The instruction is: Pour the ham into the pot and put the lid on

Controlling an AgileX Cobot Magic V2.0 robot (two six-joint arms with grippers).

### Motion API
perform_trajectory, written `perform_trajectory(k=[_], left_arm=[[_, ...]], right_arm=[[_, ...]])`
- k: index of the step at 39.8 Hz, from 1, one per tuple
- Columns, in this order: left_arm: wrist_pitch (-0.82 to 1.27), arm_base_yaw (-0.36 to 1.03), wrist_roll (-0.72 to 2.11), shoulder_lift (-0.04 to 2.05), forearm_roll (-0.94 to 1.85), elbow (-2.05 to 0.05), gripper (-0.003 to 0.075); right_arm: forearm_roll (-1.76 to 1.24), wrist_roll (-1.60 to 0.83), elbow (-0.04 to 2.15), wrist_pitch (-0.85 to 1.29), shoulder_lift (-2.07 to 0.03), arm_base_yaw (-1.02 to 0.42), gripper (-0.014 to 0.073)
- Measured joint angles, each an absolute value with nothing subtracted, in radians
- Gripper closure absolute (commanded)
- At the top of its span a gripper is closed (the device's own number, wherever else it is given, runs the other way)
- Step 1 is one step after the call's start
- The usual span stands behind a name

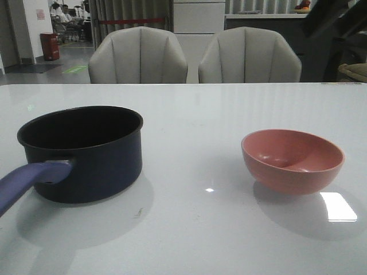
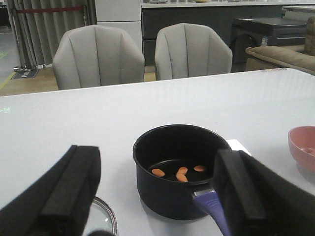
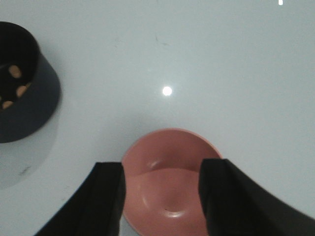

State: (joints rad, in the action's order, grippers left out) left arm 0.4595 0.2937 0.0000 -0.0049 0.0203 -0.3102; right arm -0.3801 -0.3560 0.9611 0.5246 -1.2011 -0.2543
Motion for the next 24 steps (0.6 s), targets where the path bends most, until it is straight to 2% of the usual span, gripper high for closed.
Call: perform_trajectory(k=[9,17,24], left_arm=[[0.456,0.294,0.0,-0.005,0.021,-0.31,0.0211],[0.454,0.294,0.0,-0.005,0.023,-0.31,0.0211],[0.454,0.294,0.0,-0.005,0.023,-0.31,0.0211]], right_arm=[[-0.387,-0.357,0.738,0.388,-0.873,-0.375,0.0139],[-0.397,-0.357,0.455,0.284,-0.472,-0.381,0.0139],[-0.429,-0.357,0.266,0.183,-0.236,-0.381,0.0139]])
